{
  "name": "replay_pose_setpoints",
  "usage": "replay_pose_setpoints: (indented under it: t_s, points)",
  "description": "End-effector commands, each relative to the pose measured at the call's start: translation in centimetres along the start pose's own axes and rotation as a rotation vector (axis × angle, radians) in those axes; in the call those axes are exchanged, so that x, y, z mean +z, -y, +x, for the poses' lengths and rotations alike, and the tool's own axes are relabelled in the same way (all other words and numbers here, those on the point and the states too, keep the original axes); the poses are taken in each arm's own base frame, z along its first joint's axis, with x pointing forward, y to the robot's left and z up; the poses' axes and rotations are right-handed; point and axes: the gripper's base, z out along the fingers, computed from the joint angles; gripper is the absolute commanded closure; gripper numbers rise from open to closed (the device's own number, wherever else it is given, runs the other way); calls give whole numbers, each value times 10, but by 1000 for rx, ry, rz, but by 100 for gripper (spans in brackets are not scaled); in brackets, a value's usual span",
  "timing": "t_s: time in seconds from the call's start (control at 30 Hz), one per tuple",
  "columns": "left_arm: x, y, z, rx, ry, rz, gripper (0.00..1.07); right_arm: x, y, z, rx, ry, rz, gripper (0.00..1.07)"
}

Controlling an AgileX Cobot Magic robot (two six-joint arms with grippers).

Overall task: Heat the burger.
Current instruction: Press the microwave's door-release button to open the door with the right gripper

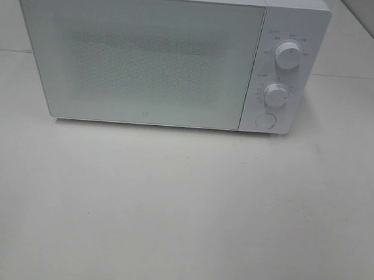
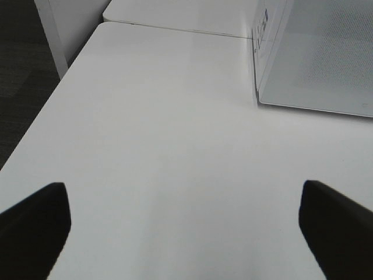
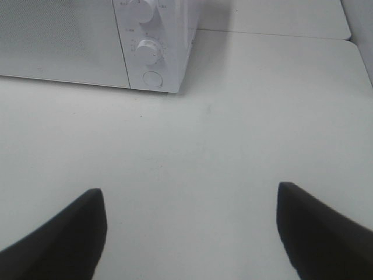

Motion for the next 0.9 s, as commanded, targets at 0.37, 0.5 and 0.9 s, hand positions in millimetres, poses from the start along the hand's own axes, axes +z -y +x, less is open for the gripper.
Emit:
replay_pose_setpoints:
  t_s: [0.37,0.5,0.9]
  points:
    - [-3,0,0,-4,33,14,6,-7,-6,29,131,154,119,31]
    - [-3,0,0,-4,33,14,6,-6,-7,32,140,129,117,31]
    - [-3,0,0,-4,33,14,6,0,-8,39,145,69,113,31]
